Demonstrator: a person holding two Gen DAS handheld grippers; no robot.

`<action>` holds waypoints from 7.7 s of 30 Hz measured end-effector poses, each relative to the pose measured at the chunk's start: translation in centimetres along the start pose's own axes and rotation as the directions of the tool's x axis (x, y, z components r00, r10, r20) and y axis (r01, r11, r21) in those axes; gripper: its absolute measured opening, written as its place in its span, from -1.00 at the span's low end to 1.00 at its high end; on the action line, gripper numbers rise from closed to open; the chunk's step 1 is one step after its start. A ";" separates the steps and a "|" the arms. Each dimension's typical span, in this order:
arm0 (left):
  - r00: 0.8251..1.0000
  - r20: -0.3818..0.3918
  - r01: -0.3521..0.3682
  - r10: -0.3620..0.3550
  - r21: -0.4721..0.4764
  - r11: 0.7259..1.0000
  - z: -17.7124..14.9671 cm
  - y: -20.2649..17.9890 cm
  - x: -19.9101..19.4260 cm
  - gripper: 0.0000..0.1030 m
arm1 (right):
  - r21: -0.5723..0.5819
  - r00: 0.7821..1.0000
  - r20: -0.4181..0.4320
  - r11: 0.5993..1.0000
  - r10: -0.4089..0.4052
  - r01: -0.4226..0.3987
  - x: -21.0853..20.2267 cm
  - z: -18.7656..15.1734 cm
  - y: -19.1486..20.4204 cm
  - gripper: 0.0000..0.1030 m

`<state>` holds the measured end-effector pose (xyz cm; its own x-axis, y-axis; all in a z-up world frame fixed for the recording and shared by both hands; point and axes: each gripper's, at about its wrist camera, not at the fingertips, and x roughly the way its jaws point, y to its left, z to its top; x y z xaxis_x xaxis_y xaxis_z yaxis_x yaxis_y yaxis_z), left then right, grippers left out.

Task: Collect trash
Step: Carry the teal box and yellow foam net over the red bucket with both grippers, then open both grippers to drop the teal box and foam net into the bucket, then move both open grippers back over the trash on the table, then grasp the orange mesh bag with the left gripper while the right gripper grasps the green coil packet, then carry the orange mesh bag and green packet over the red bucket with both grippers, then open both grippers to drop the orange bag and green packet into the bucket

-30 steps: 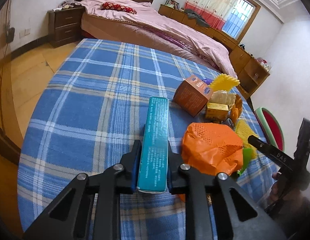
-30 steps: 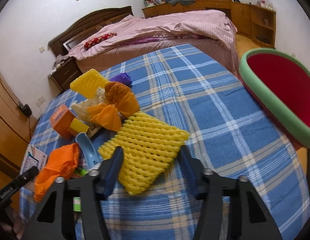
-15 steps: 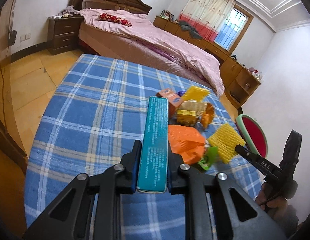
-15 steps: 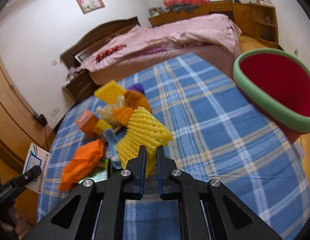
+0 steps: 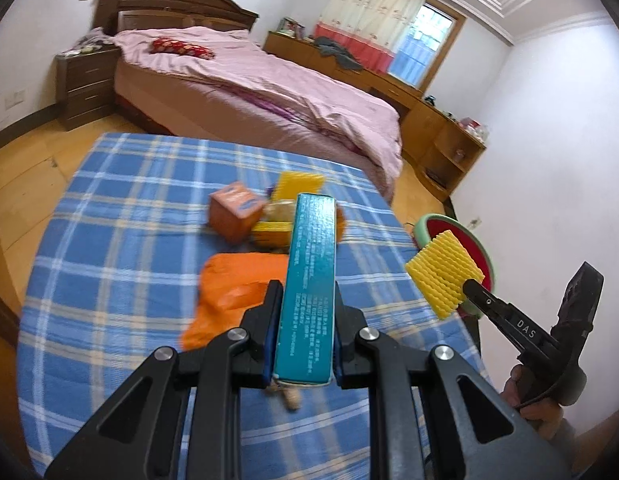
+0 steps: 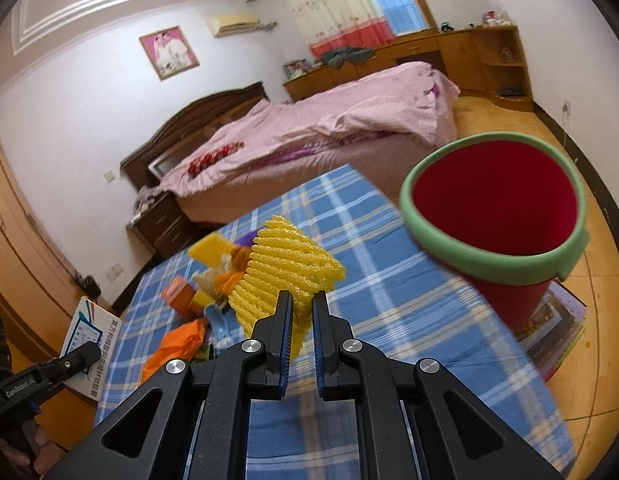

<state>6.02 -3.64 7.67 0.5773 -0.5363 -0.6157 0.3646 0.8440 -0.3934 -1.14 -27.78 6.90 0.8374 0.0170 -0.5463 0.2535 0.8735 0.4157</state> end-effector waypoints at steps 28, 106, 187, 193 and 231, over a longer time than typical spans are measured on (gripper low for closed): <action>0.972 -0.166 0.207 -0.164 0.287 0.935 2.4 -22.1 18.3 -0.61 | 0.218 0.965 0.137 0.957 -0.222 0.189 -2.3 5.1 -16.5 -0.81; 0.925 -0.103 -0.353 0.365 0.121 0.928 -0.5 -1.8 9.9 0.09 | 0.070 0.991 -0.024 0.989 -0.129 0.131 -1.1 -0.1 -6.2 0.39; 0.968 0.050 -0.238 0.246 -0.133 0.962 -3.7 6.6 -1.0 -0.73 | -0.288 0.966 -0.254 0.957 -0.046 -0.030 10.0 -5.9 11.7 -0.09; 0.976 0.065 -0.203 0.208 -0.078 0.976 -3.0 4.0 -1.0 -0.73 | -0.235 0.982 -0.185 0.972 -0.029 -0.016 7.2 -3.8 9.9 -0.09; 0.988 -0.140 0.109 -0.072 0.281 0.954 1.9 -21.9 17.0 -0.73 | 0.049 0.953 -0.055 0.952 -0.299 0.301 0.6 7.1 -14.4 -0.09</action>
<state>9.24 -31.30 7.09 0.4420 -0.5905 -0.6752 0.6155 0.7473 -0.2505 -0.86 -43.84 5.74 0.6957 -0.2183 -0.6844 0.5176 0.8129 0.2669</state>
